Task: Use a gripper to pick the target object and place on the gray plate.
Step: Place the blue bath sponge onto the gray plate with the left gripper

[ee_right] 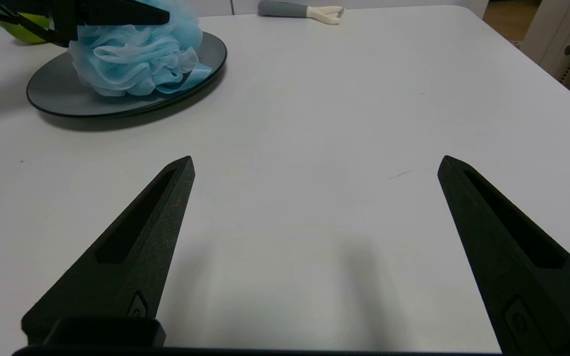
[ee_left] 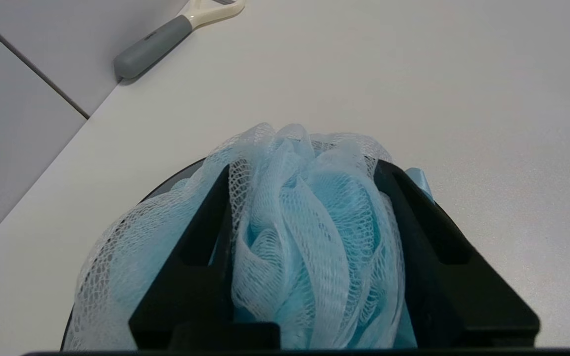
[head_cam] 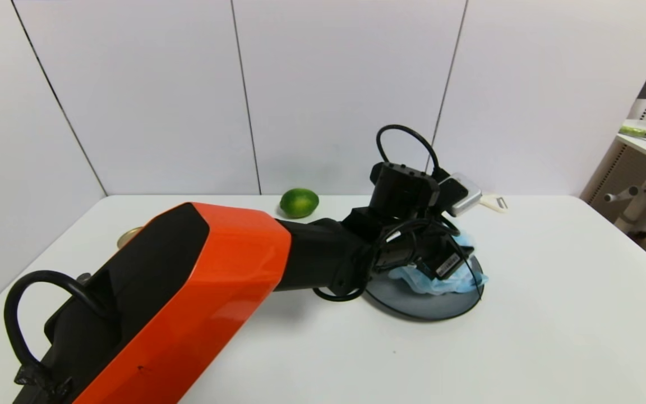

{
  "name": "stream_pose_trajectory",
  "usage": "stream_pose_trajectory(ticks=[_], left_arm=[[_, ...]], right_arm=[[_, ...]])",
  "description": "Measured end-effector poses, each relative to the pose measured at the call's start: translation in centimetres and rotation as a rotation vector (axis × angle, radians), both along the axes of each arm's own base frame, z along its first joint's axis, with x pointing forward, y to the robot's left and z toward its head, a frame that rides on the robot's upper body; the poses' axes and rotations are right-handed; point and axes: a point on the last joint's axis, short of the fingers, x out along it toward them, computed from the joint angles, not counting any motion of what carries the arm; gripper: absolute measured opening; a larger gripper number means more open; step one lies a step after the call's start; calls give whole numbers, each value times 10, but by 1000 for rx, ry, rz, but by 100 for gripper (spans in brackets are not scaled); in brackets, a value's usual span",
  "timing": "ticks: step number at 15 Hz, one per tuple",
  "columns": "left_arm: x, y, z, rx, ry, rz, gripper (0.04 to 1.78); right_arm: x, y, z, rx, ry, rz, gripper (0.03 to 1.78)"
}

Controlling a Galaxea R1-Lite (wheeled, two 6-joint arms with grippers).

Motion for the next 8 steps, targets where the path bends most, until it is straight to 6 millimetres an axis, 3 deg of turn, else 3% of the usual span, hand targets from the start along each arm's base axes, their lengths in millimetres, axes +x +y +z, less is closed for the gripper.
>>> stream_pose_trajectory(ticks=[2,4,8], left_arm=[[-2,3,8,3,-1,3,115],[-11,14,29,14,4,3,128],[-44,62,96,20,10,18,145]], right_arm=[[0,0,0,0,1,0,170],[0,0,0,0,0,0,170],[0,0,0,0,0,0,170]])
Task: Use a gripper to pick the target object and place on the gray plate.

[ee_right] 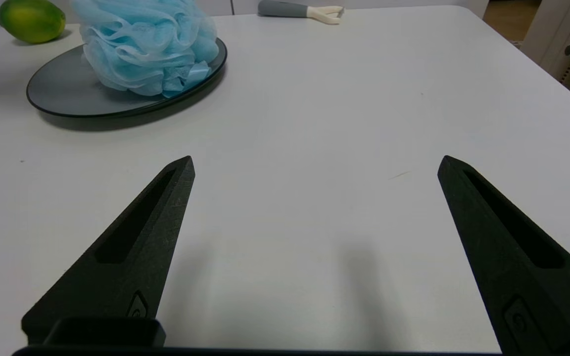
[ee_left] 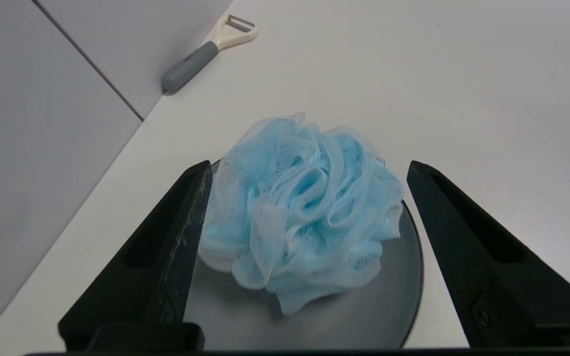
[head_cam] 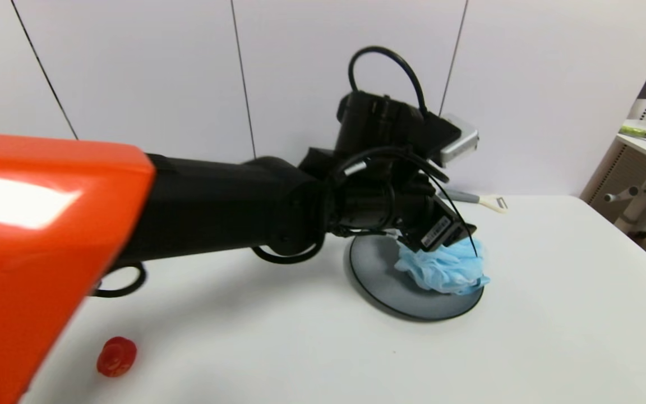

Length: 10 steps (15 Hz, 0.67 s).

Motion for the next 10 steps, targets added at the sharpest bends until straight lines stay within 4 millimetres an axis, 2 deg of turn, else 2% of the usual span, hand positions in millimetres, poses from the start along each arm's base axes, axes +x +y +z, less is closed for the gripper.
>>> stream_pose_trajectory(ticks=[2,4,6,10], left_arm=[[-19,42,28,6,4,51,151],[-38,90,36,31,19,133,155],[-59,140,33,54,44,220,159],[-118,234,17,18,59,413,164]], right_arm=[[0,0,0,0,0,0,170],[0,0,0,0,0,0,170],[0,0,0,0,0,0,170],[0,0,0,0,0,0,170]])
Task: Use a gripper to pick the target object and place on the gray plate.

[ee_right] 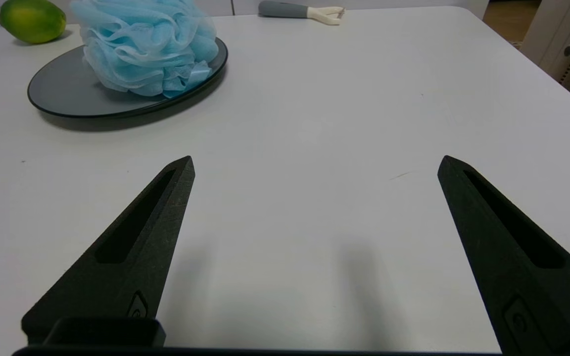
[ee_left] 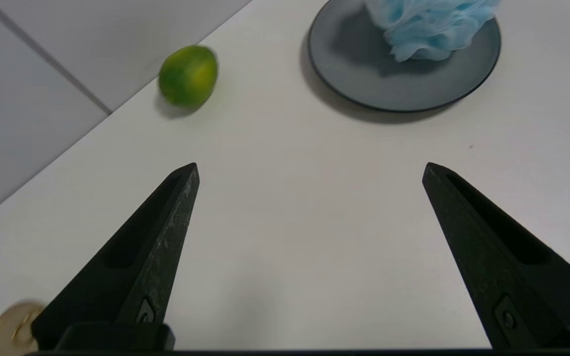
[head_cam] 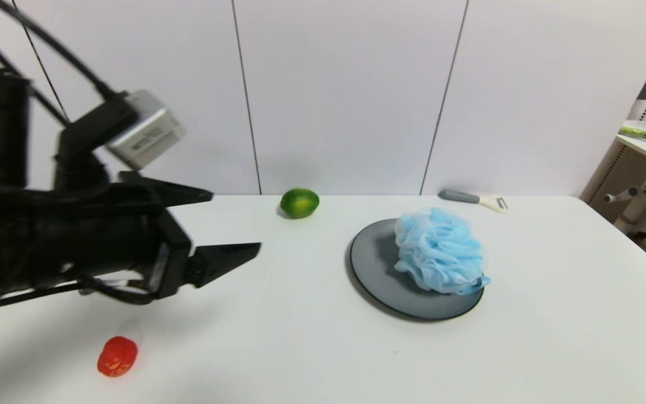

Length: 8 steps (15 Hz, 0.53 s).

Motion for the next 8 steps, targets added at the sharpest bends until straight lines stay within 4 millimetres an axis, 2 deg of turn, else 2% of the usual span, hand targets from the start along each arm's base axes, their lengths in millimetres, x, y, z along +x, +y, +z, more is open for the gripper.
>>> stream_pose_trajectory(ticks=[3,4,6,8], left_arm=[[-52,56,-19,-39,-63,178,166],[-69,69,-28,-50,-90,240,166],[-102,87,-46,-72,-154,358,167],[-131,95,-68,-90,-217,450,167]], right_arm=[[0,0,0,0,0,0,170],[0,0,0,0,0,0,170],[0,0,0,0,0,0,170],[0,0,0,0,0,0,170]])
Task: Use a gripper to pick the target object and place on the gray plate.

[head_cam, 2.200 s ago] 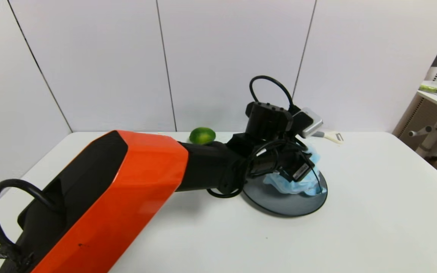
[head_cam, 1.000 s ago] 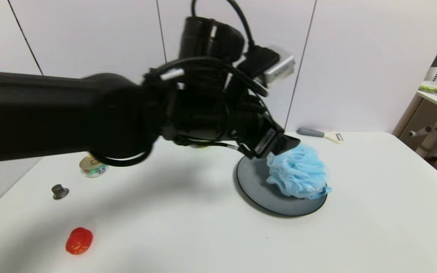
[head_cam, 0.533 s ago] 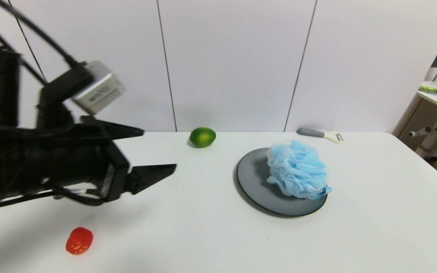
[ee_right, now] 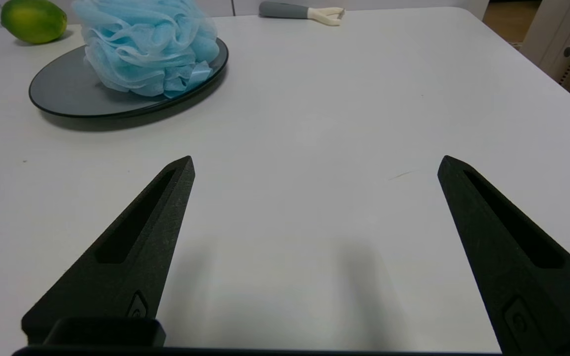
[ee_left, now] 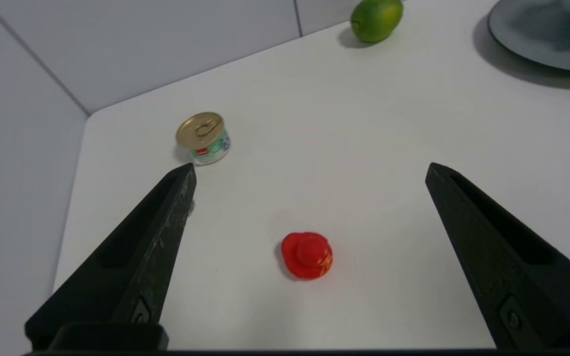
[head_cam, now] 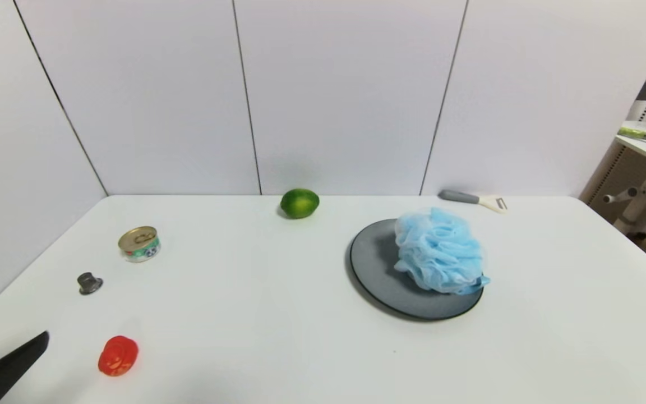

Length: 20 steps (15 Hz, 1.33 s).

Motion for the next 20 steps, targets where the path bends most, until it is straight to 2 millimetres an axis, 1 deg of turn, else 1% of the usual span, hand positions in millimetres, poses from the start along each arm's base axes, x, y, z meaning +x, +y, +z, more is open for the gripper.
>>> stream_pose_trajectory(ticks=[2,3,5,7,10,16,20], left_arm=[[-18,2,-33,-2,-15,48,168],[-23,3,-49,-4,-27,66,168],[-27,3,-76,-11,-68,88,169],[-34,3,-95,-18,-128,102,169],[-42,3,-122,-25,-65,136,169],[-45,3,-127,-124,-68,156,169],[-45,5,-127,-223,-68,219,169]], right_arm=[[0,0,0,0,0,0,170],[0,0,0,1,0,0,170],[0,0,0,0,0,0,170],[0,0,0,0,0,0,170],[0,0,0,0,0,0,170],[0,0,0,1,0,0,170],[0,0,0,0,0,0,170]])
